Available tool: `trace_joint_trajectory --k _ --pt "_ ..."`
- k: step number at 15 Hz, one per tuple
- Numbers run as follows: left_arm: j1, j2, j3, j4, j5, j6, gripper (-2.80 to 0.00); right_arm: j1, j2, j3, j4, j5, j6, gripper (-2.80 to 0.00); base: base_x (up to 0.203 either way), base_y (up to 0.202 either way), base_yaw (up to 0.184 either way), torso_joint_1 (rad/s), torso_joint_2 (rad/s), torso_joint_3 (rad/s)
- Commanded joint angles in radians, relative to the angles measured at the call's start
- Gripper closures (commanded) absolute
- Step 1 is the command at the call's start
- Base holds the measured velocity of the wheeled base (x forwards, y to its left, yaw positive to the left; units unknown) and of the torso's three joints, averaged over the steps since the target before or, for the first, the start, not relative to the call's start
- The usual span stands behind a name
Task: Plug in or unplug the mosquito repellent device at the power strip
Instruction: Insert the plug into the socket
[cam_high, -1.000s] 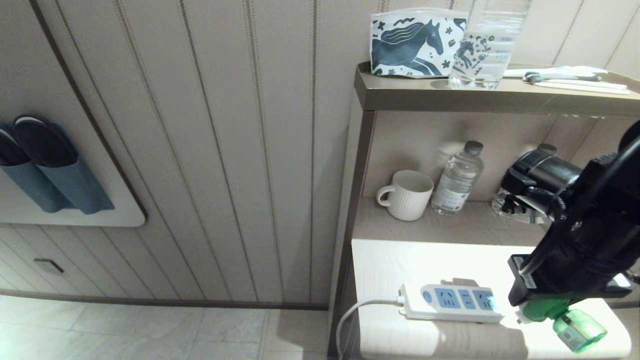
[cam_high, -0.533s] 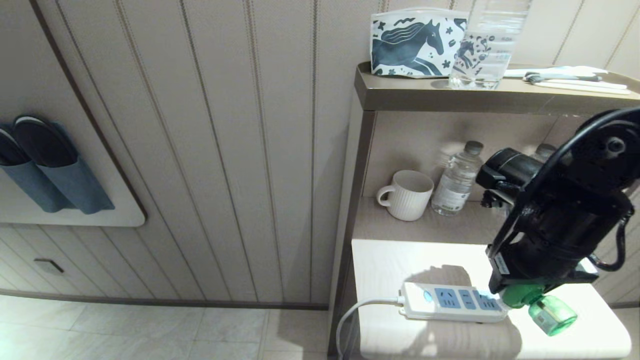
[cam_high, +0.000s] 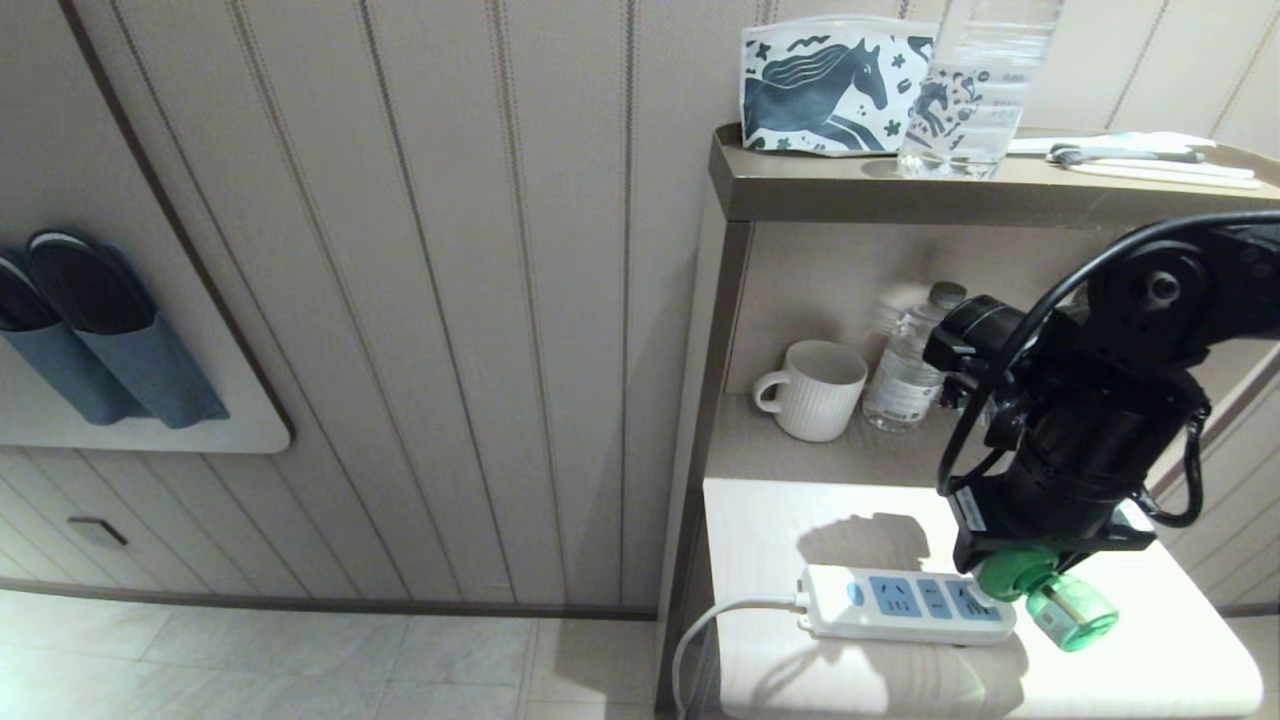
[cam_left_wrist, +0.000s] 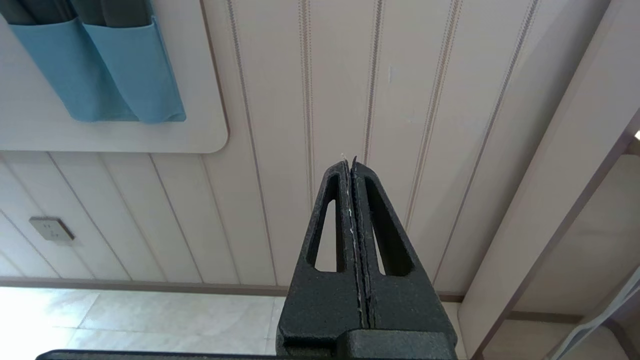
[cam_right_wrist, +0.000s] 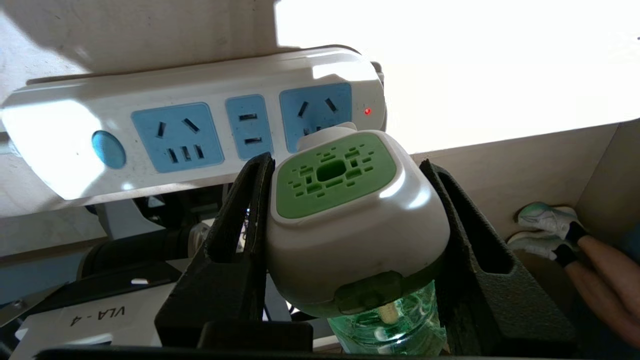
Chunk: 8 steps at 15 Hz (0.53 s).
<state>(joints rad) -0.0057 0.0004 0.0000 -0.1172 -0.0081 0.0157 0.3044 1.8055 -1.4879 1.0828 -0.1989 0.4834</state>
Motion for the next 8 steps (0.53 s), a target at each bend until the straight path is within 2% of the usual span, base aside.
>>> trace_joint_trajectory --k 1,8 --pt "0.000 0.000 0.000 -0.001 0.000 0.000 0.00 0.001 -0.002 0.008 0.008 0.001 0.006 0.00 0.000 0.000 0.000 0.000 0.00 0.000" --pt "0.000 0.000 0.000 -0.001 0.000 0.000 0.00 0.013 -0.027 0.064 0.010 0.001 0.051 0.00 0.000 0.000 0.000 0.000 0.00 0.000"
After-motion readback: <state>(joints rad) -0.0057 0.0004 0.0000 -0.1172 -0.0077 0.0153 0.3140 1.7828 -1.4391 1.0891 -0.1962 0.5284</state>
